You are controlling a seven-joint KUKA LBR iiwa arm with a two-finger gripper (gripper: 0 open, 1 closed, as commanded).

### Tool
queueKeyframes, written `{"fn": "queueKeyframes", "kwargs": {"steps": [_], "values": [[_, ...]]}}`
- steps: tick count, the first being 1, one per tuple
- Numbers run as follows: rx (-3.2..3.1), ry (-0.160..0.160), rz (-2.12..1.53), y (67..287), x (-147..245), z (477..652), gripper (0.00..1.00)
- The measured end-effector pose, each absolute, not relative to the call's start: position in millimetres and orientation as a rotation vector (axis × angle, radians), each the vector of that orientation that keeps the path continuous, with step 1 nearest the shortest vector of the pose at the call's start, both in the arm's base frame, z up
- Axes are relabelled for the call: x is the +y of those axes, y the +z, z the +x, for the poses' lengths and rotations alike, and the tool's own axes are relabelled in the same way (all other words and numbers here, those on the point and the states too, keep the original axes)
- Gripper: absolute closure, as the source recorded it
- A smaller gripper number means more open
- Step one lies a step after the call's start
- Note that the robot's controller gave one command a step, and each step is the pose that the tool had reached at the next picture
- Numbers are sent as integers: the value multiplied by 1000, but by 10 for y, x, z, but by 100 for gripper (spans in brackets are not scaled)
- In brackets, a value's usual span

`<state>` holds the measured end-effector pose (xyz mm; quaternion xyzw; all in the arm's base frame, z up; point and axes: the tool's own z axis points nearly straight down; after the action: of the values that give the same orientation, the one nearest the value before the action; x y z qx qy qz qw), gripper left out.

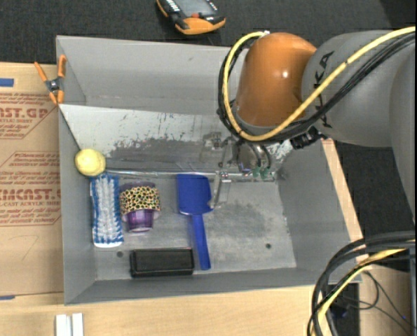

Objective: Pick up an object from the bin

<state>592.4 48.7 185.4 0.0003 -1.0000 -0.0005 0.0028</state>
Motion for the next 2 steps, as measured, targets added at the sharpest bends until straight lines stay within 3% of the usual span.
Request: {"fn": "queueKeyframes", "kwargs": {"steps": [1, 2], "values": [[-3144, -2, -1, 1903, 483, 5939, 0], [-3042, -3, -774, 721, 642, 5877, 0]]}}
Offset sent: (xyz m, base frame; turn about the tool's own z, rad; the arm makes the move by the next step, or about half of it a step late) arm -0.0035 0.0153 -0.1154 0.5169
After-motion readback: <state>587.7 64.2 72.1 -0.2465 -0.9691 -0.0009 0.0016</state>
